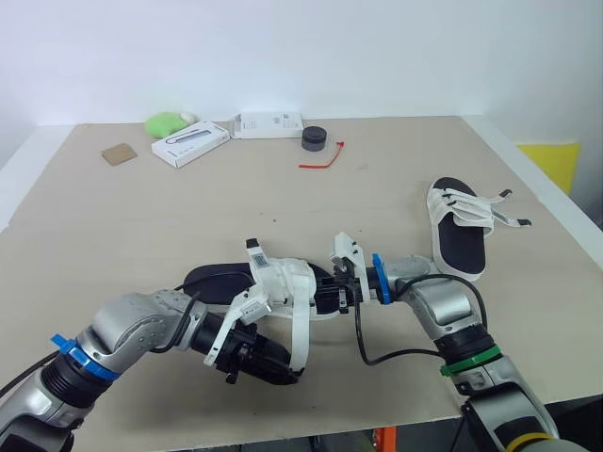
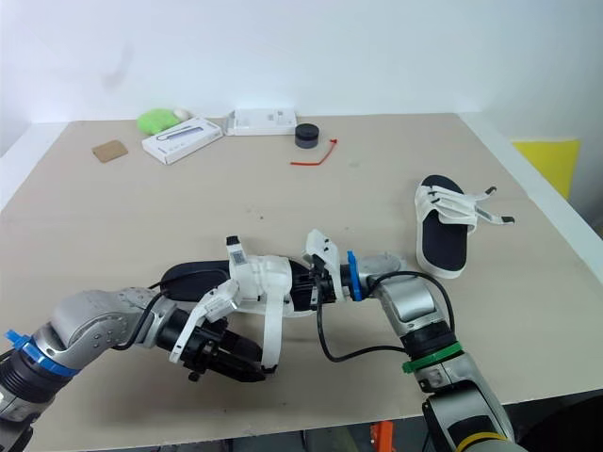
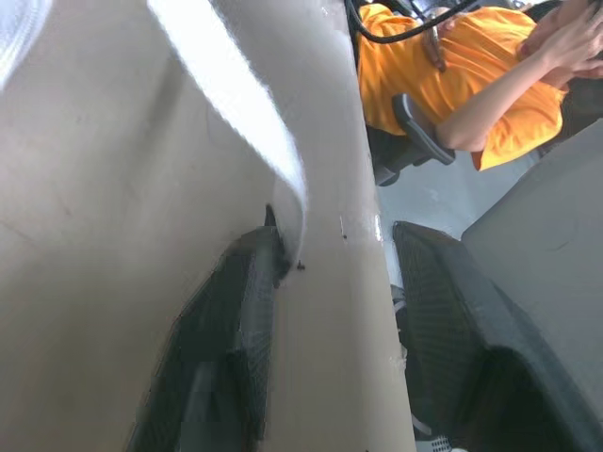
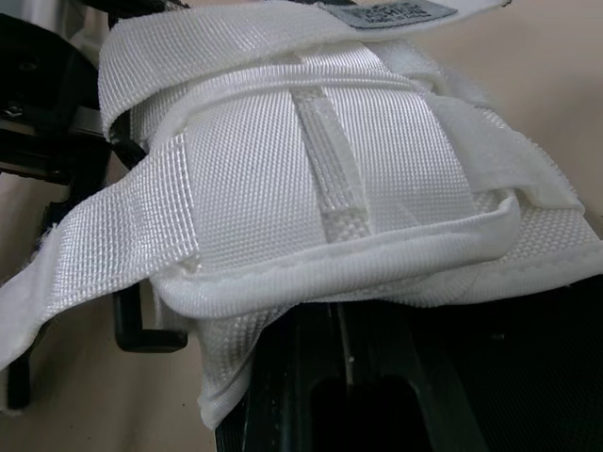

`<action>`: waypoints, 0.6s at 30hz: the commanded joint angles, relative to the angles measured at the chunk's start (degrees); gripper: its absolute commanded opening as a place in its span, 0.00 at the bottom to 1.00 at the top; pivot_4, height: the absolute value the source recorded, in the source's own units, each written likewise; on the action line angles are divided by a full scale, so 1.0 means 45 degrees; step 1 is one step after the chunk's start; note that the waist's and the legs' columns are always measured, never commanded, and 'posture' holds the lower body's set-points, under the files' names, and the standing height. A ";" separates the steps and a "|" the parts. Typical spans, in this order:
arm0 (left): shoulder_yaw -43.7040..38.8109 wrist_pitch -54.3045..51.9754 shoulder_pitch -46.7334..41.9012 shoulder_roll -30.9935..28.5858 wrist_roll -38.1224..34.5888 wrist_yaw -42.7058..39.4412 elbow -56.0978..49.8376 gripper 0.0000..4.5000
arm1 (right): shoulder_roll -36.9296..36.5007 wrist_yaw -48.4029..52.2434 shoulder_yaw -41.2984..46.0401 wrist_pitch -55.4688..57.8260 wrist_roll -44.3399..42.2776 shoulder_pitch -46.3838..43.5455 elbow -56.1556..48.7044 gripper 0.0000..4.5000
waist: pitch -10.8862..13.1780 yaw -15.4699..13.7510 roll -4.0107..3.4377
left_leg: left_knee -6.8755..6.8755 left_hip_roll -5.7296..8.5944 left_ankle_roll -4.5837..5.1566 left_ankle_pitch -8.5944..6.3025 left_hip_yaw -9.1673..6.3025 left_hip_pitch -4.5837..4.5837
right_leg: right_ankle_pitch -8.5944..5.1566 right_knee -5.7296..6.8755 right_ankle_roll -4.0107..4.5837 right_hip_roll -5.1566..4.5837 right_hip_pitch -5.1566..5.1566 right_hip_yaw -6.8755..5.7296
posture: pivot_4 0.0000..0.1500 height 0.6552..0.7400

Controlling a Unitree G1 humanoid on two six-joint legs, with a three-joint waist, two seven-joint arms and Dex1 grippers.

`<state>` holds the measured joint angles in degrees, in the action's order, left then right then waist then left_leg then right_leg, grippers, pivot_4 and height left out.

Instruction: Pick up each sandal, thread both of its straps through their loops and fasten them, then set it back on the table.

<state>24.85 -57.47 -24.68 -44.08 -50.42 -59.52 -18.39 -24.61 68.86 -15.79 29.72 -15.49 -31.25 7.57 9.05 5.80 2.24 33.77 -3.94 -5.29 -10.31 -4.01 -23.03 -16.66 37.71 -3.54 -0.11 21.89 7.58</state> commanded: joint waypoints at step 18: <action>-0.3124 -0.2735 -0.2664 -0.1708 -0.1525 -0.2911 0.1458 0.03 | -0.0231 -0.0230 -0.0939 0.0687 0.0674 0.0758 0.1129 0.00 | 0.0009 -0.0043 0.0003 | 0.0009 0.0007 -0.0003 0.0000 -0.0015 -0.0003 | -0.0007 0.0000 0.0003 -0.0002 0.0040 -0.0013 | 1.00 1.00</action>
<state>12.32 -69.13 -35.57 -51.52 -55.77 -70.70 -12.57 -25.15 68.52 -15.61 29.93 -15.55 -31.12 7.26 9.09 5.61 2.26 33.87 -3.89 -5.31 -10.31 -4.07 -23.04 -16.69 37.70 -3.53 -0.14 22.08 7.52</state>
